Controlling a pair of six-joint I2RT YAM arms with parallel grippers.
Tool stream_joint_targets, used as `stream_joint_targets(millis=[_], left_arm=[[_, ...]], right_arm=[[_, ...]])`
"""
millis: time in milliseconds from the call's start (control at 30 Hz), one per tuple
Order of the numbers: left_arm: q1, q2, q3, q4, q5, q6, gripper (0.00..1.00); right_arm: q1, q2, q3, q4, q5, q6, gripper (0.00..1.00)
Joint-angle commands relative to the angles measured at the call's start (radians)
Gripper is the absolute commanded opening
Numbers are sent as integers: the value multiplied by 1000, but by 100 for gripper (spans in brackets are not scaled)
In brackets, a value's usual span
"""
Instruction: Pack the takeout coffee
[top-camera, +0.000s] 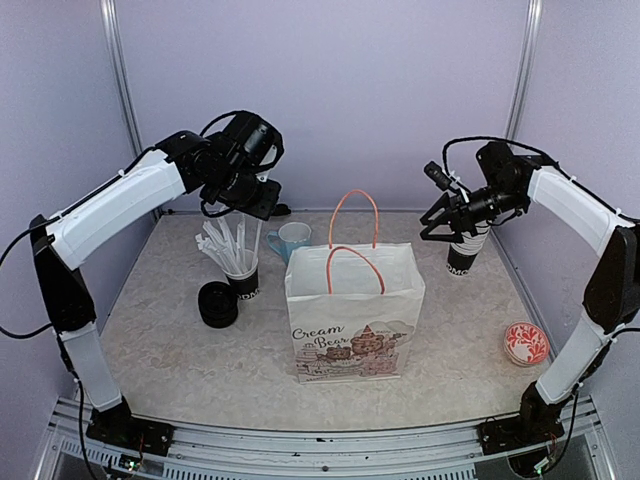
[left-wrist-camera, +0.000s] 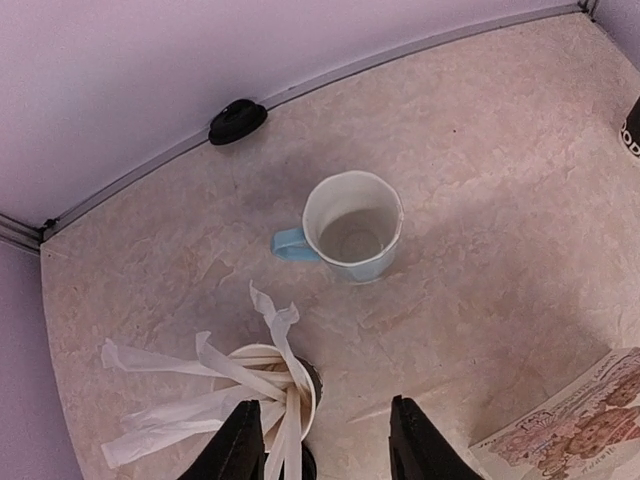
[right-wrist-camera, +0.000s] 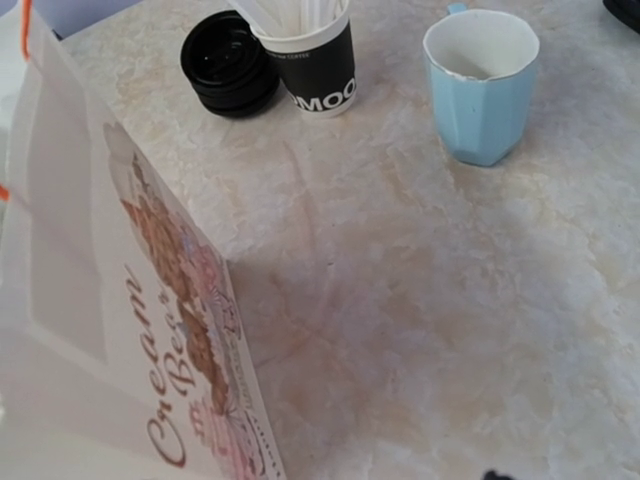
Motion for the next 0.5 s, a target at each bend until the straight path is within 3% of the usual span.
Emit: stream_joint_targets(millis=[0,467], left_arm=[[28,31,9,55,27,22,42],[65,180,41,55,11,61,39]], right_arm=[[-11,-30,-14,-4,-11,2,68],[-11,-35,-29,3,-2,-1,68]])
